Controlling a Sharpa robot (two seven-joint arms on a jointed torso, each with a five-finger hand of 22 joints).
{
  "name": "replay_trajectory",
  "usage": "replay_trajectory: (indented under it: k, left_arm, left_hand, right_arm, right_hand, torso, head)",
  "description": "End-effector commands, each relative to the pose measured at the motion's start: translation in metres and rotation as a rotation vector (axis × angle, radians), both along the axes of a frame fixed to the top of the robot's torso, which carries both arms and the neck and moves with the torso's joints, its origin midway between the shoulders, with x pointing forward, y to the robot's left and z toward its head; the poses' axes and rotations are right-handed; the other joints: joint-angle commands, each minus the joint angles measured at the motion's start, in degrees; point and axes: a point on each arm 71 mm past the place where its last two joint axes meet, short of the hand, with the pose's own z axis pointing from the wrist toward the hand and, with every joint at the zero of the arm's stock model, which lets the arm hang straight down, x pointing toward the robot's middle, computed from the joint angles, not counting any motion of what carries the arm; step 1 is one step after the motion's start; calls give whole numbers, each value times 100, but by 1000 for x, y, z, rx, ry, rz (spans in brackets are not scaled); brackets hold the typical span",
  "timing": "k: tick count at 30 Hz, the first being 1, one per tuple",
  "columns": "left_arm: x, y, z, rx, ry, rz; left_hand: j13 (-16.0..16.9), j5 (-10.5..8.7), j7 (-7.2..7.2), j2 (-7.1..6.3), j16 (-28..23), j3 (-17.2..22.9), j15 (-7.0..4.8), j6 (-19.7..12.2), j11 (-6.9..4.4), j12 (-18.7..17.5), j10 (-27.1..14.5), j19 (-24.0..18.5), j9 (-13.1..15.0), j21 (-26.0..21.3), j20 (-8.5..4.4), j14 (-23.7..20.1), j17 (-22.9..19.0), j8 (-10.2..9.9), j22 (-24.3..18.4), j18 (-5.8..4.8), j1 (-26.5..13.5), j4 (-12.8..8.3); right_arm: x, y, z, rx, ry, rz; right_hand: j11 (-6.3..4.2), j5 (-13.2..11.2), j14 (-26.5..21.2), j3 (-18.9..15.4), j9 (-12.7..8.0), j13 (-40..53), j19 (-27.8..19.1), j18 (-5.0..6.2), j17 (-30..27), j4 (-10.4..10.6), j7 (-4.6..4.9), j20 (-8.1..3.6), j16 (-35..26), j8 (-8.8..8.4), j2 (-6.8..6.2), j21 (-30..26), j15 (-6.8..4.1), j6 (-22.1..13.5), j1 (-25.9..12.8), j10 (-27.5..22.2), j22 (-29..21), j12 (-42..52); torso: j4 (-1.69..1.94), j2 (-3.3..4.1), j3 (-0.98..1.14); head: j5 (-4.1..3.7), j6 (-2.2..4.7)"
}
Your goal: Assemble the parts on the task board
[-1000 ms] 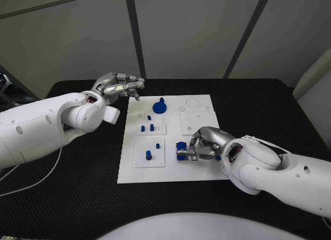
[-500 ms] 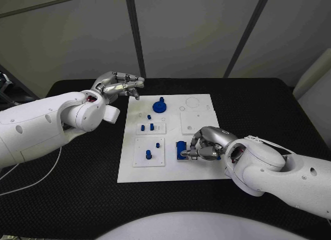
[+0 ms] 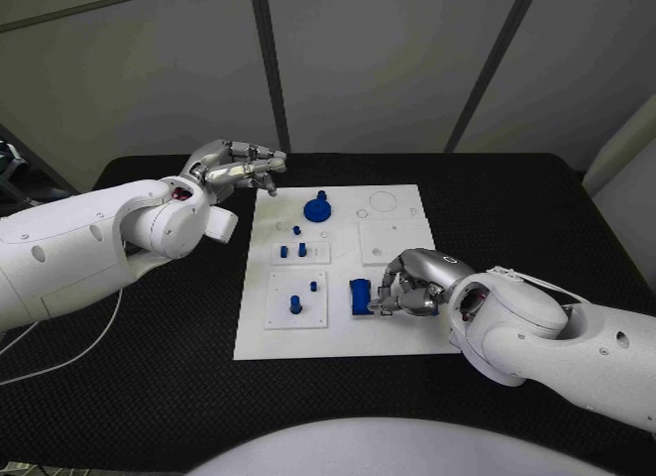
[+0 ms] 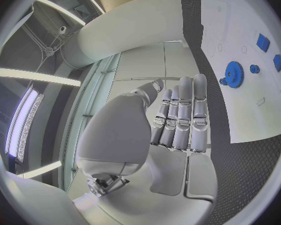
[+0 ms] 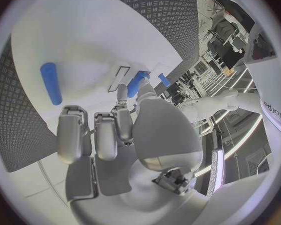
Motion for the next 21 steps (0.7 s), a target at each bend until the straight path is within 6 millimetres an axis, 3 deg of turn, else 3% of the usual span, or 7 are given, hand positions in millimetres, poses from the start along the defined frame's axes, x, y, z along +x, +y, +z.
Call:
replay_trajectory:
  k: [1,6,9,12,16,21]
  left_arm:
    - [0,0,1,-3,-5,-10]
    - [0,1,2,-2,-5,-8]
    - [-1,2,2,-1,-7,-5]
    - [-1,3,2,-1,-7,-5]
    - [-1,3,2,-1,-8,-5]
    - [-1,3,2,-1,-9,-4]
  left_hand:
    - [-5,-8,16,36,-34,-35,-2,-5,-12,27,-31,-13,-8,-35,37,-41,-7,21,-7,-22,-9,1]
    - [-5,-8,16,36,-34,-35,-2,-5,-12,27,-31,-13,-8,-35,37,-41,-7,21,-7,-22,-9,1]
    - [-5,-8,16,36,-34,-35,-2,-5,-12,27,-31,-13,-8,-35,37,-41,-7,21,-7,-22,-9,1]
    - [-5,-8,16,36,-34,-35,-2,-5,-12,27,-31,-13,-8,-35,37,-41,-7,21,-7,-22,-9,1]
    - [-5,-8,16,36,-34,-35,-2,-5,-12,27,-31,-13,-8,-35,37,-41,-7,21,-7,-22,-9,1]
    - [-5,-8,16,36,-34,-35,-2,-5,-12,27,-31,-13,-8,-35,37,-41,-7,21,-7,-22,-9,1]
  right_arm:
    - [-1,1,2,1,-12,23]
    - [-2,-8,7,61,-45,4]
    - [-3,-22,10,123,-35,-27]
    - [-2,-39,14,149,-32,-54]
    - [-1,-60,18,141,-37,-82]
    - [-2,-87,20,76,-59,-114]
  right_hand:
    - [-23,-75,500,-37,12,140,64,-81,1035,-10,-5,-26,12,35,-29,20,-27,14,3,25,194,20]
    - [8,-144,492,-81,-10,100,46,-74,1000,53,36,-13,-13,-50,-20,-3,-7,-95,-67,-7,158,-31]
    - [106,-1,481,-65,-179,68,23,-69,955,76,161,41,-46,-404,45,-31,68,-365,-4,-42,118,-79]
    - [186,123,471,-42,-410,19,2,-59,916,60,253,118,-76,-785,123,-59,143,-354,112,-84,78,-148]
    - [225,191,469,-52,-693,14,-7,-52,904,56,293,168,-89,-1192,179,-70,183,-160,203,-82,66,-170]
    - [221,275,473,-79,-968,48,4,-57,918,56,289,176,-83,-1533,205,-57,179,120,274,-41,95,-152]
  torso:
    - [-5,-3,-3]
    - [0,-1,1]
    - [-16,-9,-4]
    - [-11,-10,-7]
    - [-18,-13,-5]
    - [-31,-7,-8]
  head:
    - [-4,3]
    - [-12,17]
    - [-17,25]
    - [-55,41]
    - [-101,60]
    - [-223,92]
